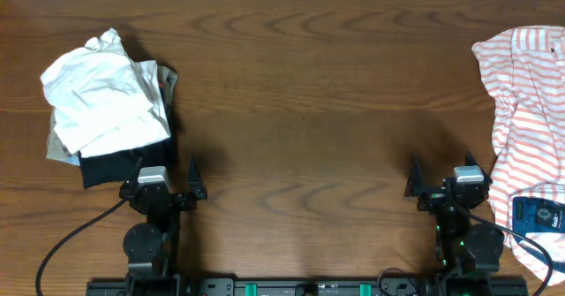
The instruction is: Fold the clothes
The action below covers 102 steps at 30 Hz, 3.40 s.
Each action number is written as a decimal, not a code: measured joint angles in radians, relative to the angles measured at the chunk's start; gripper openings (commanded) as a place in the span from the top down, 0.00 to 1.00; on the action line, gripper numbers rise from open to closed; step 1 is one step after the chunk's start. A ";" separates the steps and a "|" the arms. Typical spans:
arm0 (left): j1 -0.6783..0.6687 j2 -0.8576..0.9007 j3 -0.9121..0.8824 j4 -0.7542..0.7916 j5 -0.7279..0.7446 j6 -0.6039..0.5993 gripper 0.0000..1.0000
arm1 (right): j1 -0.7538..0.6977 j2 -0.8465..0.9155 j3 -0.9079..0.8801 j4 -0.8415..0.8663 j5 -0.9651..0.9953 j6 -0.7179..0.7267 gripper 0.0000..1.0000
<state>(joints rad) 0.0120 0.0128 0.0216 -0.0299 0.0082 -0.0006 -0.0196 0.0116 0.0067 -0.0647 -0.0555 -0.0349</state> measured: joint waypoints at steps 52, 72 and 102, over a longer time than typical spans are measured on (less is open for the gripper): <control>0.000 0.000 0.000 0.000 0.000 0.000 0.02 | 0.000 0.000 0.000 0.000 0.000 0.000 0.01; 0.000 0.000 0.000 0.000 0.000 0.000 0.02 | 0.000 0.000 0.000 0.000 0.000 0.000 0.01; 0.000 0.048 0.103 -0.121 0.005 -0.169 0.02 | 0.000 0.084 0.133 -0.194 0.069 0.075 0.01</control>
<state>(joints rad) 0.0120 0.0608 0.1249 -0.1505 0.0128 -0.1699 -0.0196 0.0959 0.1394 -0.2588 0.0135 0.0402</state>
